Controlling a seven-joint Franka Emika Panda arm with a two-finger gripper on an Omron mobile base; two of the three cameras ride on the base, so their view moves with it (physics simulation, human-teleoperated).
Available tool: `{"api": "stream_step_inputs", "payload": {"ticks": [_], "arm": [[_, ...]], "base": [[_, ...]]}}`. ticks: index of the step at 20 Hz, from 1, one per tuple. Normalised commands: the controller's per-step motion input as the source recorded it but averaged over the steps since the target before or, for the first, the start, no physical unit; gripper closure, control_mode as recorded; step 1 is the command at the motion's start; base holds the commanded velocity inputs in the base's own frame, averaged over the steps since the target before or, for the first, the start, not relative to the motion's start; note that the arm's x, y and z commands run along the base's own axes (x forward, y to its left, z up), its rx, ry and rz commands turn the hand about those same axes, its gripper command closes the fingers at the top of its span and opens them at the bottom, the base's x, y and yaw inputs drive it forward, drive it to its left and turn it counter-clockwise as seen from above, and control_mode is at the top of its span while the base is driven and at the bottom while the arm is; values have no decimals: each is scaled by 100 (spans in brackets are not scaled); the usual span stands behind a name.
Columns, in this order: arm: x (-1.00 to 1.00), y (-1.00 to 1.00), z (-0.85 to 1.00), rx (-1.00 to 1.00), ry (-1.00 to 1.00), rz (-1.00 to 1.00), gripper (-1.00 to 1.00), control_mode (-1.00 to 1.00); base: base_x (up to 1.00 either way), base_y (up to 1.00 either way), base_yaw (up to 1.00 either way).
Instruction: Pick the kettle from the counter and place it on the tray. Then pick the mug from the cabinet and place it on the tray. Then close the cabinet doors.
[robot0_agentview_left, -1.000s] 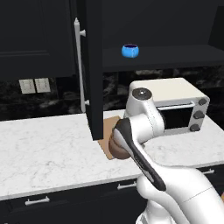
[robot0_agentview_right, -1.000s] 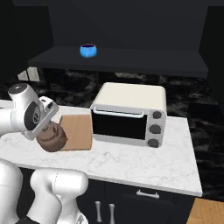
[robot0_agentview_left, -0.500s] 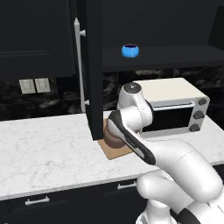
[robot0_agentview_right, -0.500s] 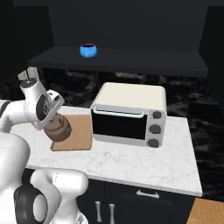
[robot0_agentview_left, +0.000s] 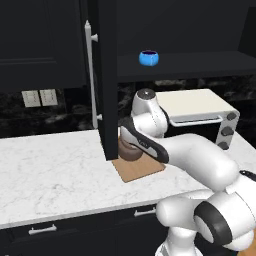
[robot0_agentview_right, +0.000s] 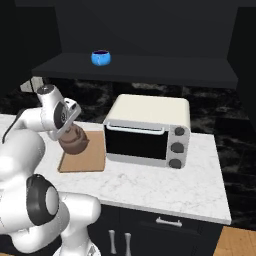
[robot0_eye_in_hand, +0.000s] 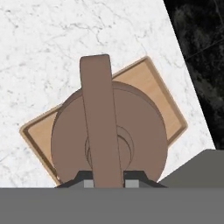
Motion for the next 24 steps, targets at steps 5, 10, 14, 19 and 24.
{"api": "stream_step_inputs", "payload": {"ticks": [5, 10, 14, 19, 24], "arm": [[46, -8, -24, 0, 0, 0, 100, -100], [28, -1, -25, 0, 0, 0, 100, -100], [10, 0, -24, 0, 0, 0, 100, -100], [27, 0, -16, 0, -5, 0, 100, -100], [29, 0, -14, 0, -8, 0, 100, -100]], "base": [[0, 0, 0], [0, 0, 0], [0, 0, 0], [0, 0, 0], [0, 0, 0]]}}
